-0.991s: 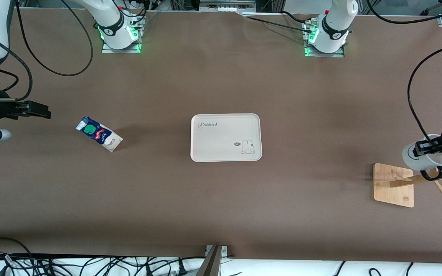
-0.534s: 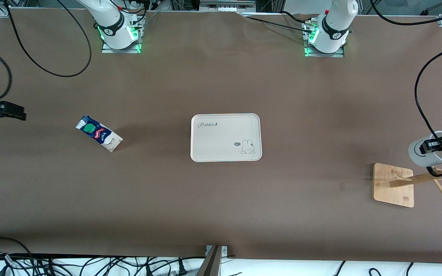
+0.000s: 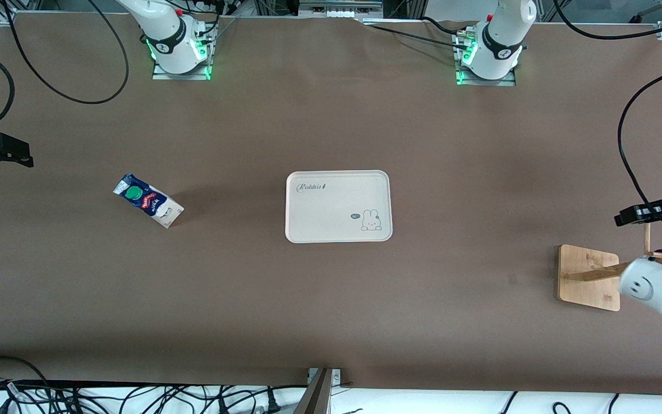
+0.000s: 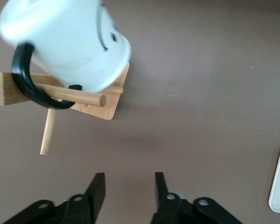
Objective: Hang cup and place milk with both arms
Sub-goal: 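Open the left gripper to release the mug on the peg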
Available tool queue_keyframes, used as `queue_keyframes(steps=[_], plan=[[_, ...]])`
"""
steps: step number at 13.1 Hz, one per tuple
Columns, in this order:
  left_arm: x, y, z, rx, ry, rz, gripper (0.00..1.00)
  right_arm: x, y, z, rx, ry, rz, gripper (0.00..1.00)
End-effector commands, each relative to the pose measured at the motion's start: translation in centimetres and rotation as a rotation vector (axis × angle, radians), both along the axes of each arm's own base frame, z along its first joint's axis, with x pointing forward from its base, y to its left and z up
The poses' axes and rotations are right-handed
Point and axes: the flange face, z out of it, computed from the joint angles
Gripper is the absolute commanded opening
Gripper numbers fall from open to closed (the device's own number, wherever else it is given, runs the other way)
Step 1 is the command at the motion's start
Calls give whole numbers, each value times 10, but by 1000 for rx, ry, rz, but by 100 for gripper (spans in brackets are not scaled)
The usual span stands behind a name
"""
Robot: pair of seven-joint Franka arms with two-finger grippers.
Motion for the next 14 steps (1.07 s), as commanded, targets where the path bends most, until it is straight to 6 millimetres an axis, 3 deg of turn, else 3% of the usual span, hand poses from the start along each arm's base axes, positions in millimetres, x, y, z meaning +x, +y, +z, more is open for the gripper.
queue_keyframes(steps=[1, 5, 7, 8, 9, 14], plan=[[-5, -20, 20, -3, -17, -51, 100, -16, -8, 8, 0, 14, 14, 100], [-20, -49, 57, -8, -41, -118, 100, -7, 13, 14, -10, -49, 37, 100], [-36, -56, 81, -2, -48, -131, 100, -11, 19, 16, 44, -47, -188, 100], [-51, -77, 89, 10, -51, -164, 100, -12, 22, 19, 51, -41, -259, 100], [-67, -80, 96, 46, -53, -166, 100, -12, 24, 20, 48, -45, -283, 100], [-115, -94, 85, 70, -189, -181, 100, -8, 25, 18, 46, -66, -453, 100]])
